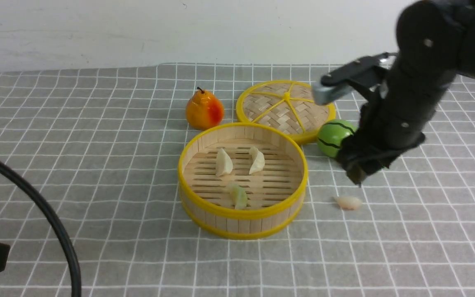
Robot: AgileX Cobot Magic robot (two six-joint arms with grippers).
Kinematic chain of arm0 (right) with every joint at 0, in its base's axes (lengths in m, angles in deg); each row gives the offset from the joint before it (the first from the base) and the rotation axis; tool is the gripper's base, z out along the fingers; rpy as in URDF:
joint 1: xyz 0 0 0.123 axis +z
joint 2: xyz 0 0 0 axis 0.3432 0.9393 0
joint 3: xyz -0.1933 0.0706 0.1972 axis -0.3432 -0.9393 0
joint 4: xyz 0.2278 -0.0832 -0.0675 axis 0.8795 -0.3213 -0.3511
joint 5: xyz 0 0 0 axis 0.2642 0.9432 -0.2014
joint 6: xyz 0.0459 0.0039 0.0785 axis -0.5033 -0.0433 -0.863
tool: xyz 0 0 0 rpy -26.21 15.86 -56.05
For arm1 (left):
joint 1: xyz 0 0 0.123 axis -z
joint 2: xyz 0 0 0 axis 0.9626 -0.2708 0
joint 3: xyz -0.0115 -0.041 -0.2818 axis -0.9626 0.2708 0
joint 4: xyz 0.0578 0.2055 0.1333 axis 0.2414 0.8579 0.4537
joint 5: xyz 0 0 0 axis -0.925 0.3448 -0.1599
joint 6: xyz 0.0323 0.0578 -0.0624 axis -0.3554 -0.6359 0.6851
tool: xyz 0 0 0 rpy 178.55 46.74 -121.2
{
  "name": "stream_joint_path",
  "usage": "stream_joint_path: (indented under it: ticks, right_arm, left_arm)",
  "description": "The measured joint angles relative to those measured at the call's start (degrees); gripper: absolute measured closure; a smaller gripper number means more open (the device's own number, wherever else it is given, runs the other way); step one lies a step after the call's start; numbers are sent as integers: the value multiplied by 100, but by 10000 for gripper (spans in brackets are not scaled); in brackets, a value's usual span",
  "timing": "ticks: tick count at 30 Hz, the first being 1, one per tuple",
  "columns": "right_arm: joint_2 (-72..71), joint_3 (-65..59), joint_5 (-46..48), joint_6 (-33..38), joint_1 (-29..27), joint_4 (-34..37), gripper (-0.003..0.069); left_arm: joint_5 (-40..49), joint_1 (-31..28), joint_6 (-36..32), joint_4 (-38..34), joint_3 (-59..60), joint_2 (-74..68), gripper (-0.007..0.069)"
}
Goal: Put the dumplings into the steamer on the table with the grey tablecloth.
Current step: 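Reach for and grasp a dumpling lying on the table beside the steamer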
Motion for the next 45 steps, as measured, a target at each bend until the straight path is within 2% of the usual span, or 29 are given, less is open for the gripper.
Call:
stream_joint_path:
  ticks: [5,6,13,20,29,32,36,37,39,45]
  right_arm:
    - [187,-276,-472,945,-529,342,181]
    - [356,-276,-648,1340,-600,427,181]
    - [1124,-276,-1218,2813,-617,600,181]
    - [1618,-276,-1671,3035,-617,600,181]
    - [1741,-276,-1804,3868,-617,1319,190]
    - [1741,-276,-1810,3979,-617,1477,239]
    - [1741,-276,-1810,3983,-617,1484,367]
    - [1741,-276,-1810,3977,-617,1497,428]
    - [1741,-276,-1831,3907,-617,1517,468]
    - [1735,-276,-1825,3545,-617,1541,468]
  left_arm:
    - [-84,0,0,0,0,0,634]
    - [-98,0,0,0,0,0,634]
    - [-100,0,0,-18,0,0,632]
    - [-94,0,0,-114,0,0,632]
    - [-94,0,0,-124,0,0,627]
    - [-94,0,0,-126,0,0,625]
    - [-77,0,0,-126,0,0,624]
    - [-55,0,0,-126,0,0,624]
    - [-15,0,0,-126,0,0,622]
    - [188,0,0,-131,0,0,619]
